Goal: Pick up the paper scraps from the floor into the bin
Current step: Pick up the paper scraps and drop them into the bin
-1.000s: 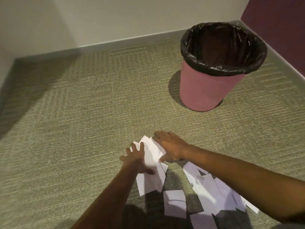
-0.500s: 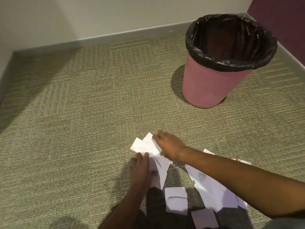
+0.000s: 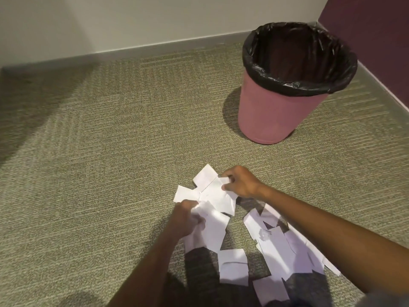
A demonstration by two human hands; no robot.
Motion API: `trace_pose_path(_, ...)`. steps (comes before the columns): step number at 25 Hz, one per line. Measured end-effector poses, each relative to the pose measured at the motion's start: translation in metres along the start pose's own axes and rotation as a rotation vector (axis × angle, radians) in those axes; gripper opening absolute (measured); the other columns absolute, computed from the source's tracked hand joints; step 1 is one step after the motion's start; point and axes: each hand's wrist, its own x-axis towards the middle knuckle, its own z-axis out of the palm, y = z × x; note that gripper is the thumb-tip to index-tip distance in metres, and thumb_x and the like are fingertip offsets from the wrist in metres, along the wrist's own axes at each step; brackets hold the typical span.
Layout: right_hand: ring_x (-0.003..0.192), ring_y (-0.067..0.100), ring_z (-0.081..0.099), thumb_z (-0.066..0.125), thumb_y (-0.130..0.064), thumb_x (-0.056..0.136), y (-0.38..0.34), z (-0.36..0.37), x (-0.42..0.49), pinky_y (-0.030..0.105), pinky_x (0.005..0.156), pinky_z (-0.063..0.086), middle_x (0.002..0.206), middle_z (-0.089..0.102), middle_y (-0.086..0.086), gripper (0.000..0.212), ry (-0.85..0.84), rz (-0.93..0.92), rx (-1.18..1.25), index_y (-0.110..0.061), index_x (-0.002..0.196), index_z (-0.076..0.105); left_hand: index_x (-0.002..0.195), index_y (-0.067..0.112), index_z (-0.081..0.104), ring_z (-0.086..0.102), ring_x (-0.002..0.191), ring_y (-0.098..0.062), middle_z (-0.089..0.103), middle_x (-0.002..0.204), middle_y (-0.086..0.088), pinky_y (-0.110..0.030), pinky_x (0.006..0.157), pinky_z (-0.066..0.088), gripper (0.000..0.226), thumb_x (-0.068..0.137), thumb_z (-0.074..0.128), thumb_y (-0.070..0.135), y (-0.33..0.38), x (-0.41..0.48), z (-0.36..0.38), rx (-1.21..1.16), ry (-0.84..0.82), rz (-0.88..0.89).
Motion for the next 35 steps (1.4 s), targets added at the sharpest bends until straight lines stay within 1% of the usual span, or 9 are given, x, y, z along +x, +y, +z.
trace_pose_path(2,0.058,0.008,0.046,0.072,-0.010,0.086,-0.004,-0.028,-0.006,0.016,0.052,0.034,0.065,0.044,-0.010,0.030,0.046,-0.021,-0.054,-0.007,0.115,0.067,0.098,-0.003,0.072,0.064,0.092,-0.030,0.069,0.097,-0.015,-0.028,0.080,0.046,0.043,0.062,0.087,0.014,0.009,0.012,-0.017,-0.023,-0.056,-0.020)
trace_pose_path(5,0.062,0.017,0.052,0.070,-0.008,0.085,-0.009,-0.065,-0.019,0.023,0.053,0.036,0.064,0.051,-0.008,0.014,0.146,-0.047,-0.212,-0.013,0.072,0.065,0.079,0.009,0.073,0.067,0.073,-0.017,0.073,0.080,-0.002,-0.031,0.066,0.051,0.019,0.066,0.077,0.023,0.042,0.035,-0.055,-0.079,-0.241,-0.005)
trace_pose_path(9,0.056,0.003,0.046,0.073,-0.009,0.084,-0.006,-0.102,-0.046,0.015,0.050,0.037,0.066,0.050,-0.011,0.010,0.211,0.028,-0.051,-0.017,0.080,0.068,0.075,0.017,0.069,0.059,0.044,-0.012,0.067,0.060,0.003,-0.025,0.044,0.044,0.014,0.077,0.078,0.007,0.095,0.056,-0.100,-0.237,-0.233,0.029)
trace_pose_path(12,0.068,0.013,0.068,0.075,-0.003,0.082,0.003,-0.132,-0.075,0.023,0.059,0.051,0.085,0.075,0.001,0.017,0.286,0.069,0.300,-0.009,0.097,0.075,0.096,0.013,0.073,0.073,0.073,-0.020,0.077,0.085,-0.005,-0.029,0.056,0.056,0.022,0.076,0.077,0.003,0.127,0.068,-0.141,-0.510,-0.234,-0.011)
trace_pose_path(16,0.066,0.021,0.067,0.073,-0.003,0.083,0.009,-0.172,-0.110,0.028,0.054,0.050,0.092,0.076,0.018,0.018,0.432,0.103,0.569,-0.002,0.100,0.074,0.103,0.010,0.071,0.073,0.088,-0.026,0.076,0.098,-0.009,-0.034,0.068,0.062,0.037,0.067,0.077,0.002,0.167,0.087,-0.190,-0.743,-0.169,-0.042)
trace_pose_path(20,0.097,0.035,0.070,0.071,-0.002,0.083,0.005,-0.222,-0.121,0.048,0.085,0.053,0.104,0.075,0.015,0.027,0.596,0.066,0.731,0.000,0.110,0.069,0.113,0.004,0.064,0.072,0.091,-0.023,0.072,0.107,-0.009,-0.033,0.073,0.061,0.046,0.069,0.078,0.003,0.226,0.141,-0.229,-0.825,0.004,-0.009)
trace_pose_path(24,0.083,0.021,0.074,0.072,-0.002,0.083,-0.004,-0.272,-0.102,0.028,0.059,0.056,0.101,0.076,0.009,0.026,0.719,0.065,0.766,0.002,0.108,0.067,0.107,0.002,0.066,0.074,0.081,-0.020,0.073,0.102,-0.008,-0.032,0.066,0.061,0.035,0.074,0.077,-0.003,0.305,0.196,-0.229,-0.773,0.146,0.050)
trace_pose_path(29,0.090,0.033,0.073,0.070,0.004,0.081,-0.007,-0.298,-0.061,0.039,0.070,0.056,0.112,0.071,0.015,0.017,0.858,0.169,0.641,0.010,0.096,0.065,0.120,0.002,0.058,0.068,0.095,-0.022,0.067,0.116,-0.008,-0.026,0.067,0.059,0.052,0.073,0.079,-0.001,0.352,0.240,-0.183,-0.544,0.212,-0.039)
trace_pose_path(35,0.061,0.018,0.068,0.070,-0.001,0.085,0.002,-0.296,-0.043,0.024,0.047,0.056,0.091,0.072,0.012,0.011,0.839,0.223,0.606,-0.004,0.080,0.060,0.103,0.002,0.058,0.068,0.076,-0.020,0.066,0.098,-0.008,-0.030,0.065,0.061,0.035,0.078,0.078,0.015,0.355,0.248,-0.162,-0.503,0.196,-0.007)
